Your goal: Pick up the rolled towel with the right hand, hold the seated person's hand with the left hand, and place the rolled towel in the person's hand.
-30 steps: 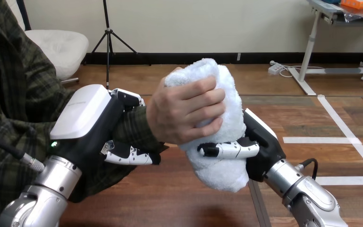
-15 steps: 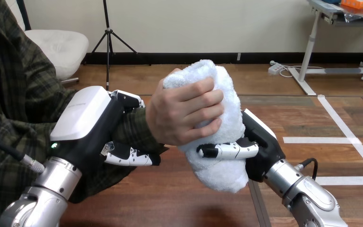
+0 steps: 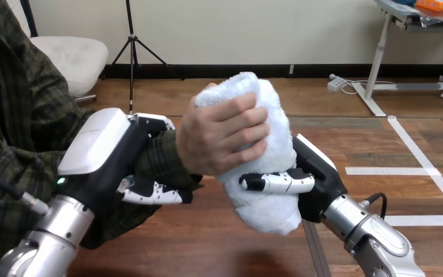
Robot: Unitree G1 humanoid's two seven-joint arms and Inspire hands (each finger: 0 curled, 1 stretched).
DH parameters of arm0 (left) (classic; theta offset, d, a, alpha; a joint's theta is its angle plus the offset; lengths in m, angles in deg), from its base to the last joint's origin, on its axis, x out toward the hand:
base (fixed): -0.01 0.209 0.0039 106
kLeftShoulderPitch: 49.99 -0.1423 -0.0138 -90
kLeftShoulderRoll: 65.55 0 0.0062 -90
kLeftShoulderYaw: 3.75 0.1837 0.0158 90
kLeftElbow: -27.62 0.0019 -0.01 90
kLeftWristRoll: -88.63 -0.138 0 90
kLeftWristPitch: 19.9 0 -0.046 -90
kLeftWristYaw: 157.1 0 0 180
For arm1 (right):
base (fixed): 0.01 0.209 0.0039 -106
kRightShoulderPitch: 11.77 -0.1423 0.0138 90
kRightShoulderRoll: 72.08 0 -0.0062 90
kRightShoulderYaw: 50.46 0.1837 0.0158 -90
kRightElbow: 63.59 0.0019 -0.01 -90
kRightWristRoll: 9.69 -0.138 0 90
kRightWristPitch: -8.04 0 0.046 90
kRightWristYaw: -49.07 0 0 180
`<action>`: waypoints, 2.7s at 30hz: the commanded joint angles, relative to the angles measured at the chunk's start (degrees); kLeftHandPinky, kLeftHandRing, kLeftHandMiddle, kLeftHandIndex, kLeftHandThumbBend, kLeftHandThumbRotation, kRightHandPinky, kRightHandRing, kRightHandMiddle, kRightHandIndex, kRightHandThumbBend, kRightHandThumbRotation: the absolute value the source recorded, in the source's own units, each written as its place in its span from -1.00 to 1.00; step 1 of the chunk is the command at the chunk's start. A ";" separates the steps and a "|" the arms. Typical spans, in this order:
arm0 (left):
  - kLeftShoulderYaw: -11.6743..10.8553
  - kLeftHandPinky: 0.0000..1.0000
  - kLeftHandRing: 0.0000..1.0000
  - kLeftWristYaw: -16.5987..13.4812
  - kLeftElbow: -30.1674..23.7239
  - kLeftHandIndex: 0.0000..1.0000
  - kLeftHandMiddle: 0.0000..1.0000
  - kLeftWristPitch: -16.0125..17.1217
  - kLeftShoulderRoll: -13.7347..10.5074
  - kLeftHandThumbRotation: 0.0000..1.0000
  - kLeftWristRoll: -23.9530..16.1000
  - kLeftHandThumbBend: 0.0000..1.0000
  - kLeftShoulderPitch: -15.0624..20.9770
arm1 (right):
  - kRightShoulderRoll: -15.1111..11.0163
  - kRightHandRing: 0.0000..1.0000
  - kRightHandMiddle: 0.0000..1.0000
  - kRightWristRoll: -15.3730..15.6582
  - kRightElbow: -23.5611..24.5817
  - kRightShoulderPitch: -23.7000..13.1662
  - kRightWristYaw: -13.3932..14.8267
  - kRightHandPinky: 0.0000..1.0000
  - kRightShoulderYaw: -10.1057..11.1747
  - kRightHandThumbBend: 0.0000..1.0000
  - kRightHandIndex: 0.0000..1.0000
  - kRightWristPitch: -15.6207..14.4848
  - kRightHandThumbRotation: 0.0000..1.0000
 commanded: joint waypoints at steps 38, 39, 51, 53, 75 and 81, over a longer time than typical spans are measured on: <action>-6.97 0.70 0.87 8.82 11.89 0.92 0.93 5.43 -1.09 0.18 23.30 1.00 4.93 | -3.86 0.91 0.84 2.41 11.89 -0.02 7.68 0.77 2.83 1.00 0.90 1.94 0.13; -7.14 0.71 0.87 9.06 12.61 0.92 0.93 5.98 -0.89 0.19 24.02 1.00 5.09 | -3.93 0.91 0.85 2.14 11.97 0.19 7.62 0.77 3.00 1.00 0.90 1.93 0.13; -7.81 0.91 0.98 10.80 18.68 0.99 1.00 11.90 -0.18 0.28 28.20 1.00 6.24 | -4.55 0.90 0.85 1.72 12.98 2.51 7.69 0.74 3.65 1.00 0.88 3.47 0.10; -7.86 0.94 0.99 10.83 19.27 1.00 1.00 12.65 -0.08 0.31 28.33 1.00 6.30 | -4.62 0.90 0.85 1.86 13.19 2.95 7.76 0.73 3.67 1.00 0.88 3.73 0.10; -6.35 0.98 1.00 12.45 21.01 1.00 1.00 27.16 8.73 0.36 38.30 1.00 3.51 | -3.86 0.82 0.76 0.85 10.96 9.02 4.62 0.66 4.14 1.00 0.85 15.40 0.24; -4.16 0.99 1.00 16.61 20.53 0.99 1.00 30.01 11.48 0.39 43.08 1.00 1.89 | -2.66 0.81 0.76 -0.25 10.05 10.54 3.76 0.66 4.26 1.00 0.82 19.25 0.24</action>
